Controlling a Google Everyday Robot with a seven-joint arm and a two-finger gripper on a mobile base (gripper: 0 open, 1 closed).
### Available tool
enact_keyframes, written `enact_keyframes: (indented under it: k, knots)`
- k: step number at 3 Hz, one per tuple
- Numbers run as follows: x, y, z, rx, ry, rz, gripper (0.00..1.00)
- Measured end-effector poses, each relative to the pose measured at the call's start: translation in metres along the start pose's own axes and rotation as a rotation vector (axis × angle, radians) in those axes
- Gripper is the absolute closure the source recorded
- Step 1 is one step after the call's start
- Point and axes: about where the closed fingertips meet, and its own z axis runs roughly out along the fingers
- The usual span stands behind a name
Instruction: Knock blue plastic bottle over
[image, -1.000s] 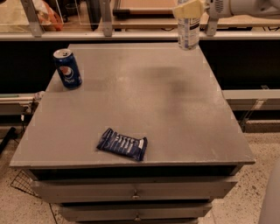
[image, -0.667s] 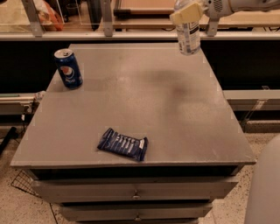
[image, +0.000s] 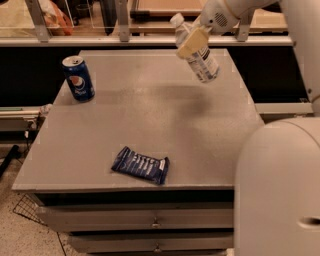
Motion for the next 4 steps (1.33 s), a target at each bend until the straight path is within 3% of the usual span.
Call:
enact_keyframes:
  k: [1,2,4]
  knots:
    - [0.011,0.032,0.038,-0.166,0.153,-0.089,1.00]
    - [0.010,0.049,0.065,-0.261,0.195,-0.157,0.82]
    - [-0.002,0.074,0.093,-0.359,0.094,-0.170,0.35]
